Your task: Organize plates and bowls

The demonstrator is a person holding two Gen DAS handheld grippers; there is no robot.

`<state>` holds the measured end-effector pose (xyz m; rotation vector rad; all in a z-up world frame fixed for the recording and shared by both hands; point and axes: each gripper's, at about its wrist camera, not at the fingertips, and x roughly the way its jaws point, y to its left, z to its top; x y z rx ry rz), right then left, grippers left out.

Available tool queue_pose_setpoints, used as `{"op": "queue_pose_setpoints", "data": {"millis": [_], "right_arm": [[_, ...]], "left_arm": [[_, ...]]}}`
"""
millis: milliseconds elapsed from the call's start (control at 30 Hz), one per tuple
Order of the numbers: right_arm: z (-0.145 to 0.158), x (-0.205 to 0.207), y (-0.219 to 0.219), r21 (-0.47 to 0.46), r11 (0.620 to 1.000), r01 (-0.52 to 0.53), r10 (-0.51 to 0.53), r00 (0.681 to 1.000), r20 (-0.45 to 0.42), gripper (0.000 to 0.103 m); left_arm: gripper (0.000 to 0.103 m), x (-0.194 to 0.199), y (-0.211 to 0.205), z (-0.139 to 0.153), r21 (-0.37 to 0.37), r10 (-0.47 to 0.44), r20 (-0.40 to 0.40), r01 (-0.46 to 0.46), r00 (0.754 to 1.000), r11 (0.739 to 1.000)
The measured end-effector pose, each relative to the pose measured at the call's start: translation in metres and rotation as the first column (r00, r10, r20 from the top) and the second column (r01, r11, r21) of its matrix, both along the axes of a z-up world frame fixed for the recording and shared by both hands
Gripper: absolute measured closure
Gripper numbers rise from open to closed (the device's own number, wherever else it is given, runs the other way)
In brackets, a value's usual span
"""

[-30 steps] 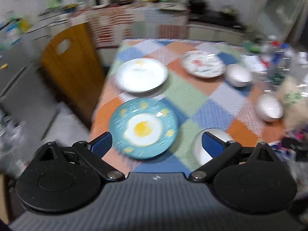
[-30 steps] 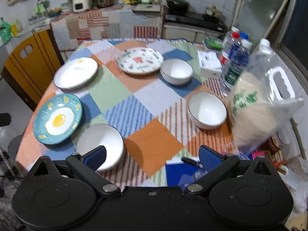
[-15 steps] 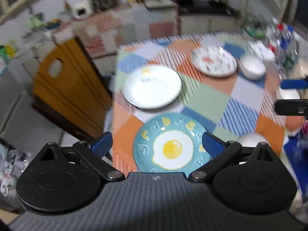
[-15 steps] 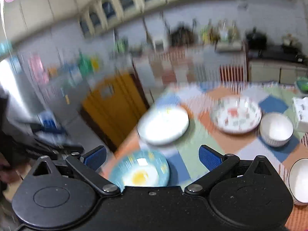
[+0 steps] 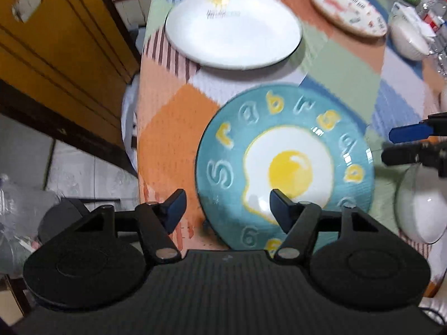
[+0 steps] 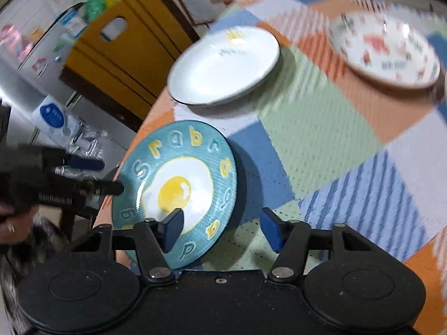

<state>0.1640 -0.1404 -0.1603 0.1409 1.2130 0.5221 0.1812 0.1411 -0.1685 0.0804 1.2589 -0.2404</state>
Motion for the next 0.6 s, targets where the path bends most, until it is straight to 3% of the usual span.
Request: {"op": "queue_pose_setpoints", "data": {"millis": [133, 233, 300, 433, 600], "right_arm": [[-0.024, 0.005, 0.001, 0.030, 0.999, 0.030, -0.027, 0.996, -0.087, 0.052], [-0.033, 0.006, 0.008, 0.052, 0.999, 0.001, 0.006, 0.992, -0.125, 0.071], [-0.037, 0.006, 0.012, 0.044, 0.999, 0.005, 0.001, 0.991, -0.134, 0.074], [-0.050, 0.012, 0.016, 0.036, 0.999, 0.008, -0.003, 0.991, -0.135, 0.085], [-0.053, 0.024, 0.011, 0.067, 0.998, 0.006, 0.004, 0.989, -0.149, 0.087]], "left_arm": [[0.058, 0.000, 0.010, -0.020, -0.002, 0.000, -0.034, 0.000, 0.999, 1.000], [0.073, 0.000, 0.012, -0.028, -0.041, 0.002, -0.070, -0.005, 0.998, 0.999], [0.079, 0.000, 0.014, -0.032, -0.038, 0.011, -0.071, -0.013, 0.997, 0.999], [0.077, -0.002, 0.018, -0.035, -0.069, 0.018, -0.060, -0.022, 0.998, 0.997], [0.076, 0.000, 0.024, -0.040, -0.112, 0.042, -0.092, -0.052, 0.995, 0.992]]}}
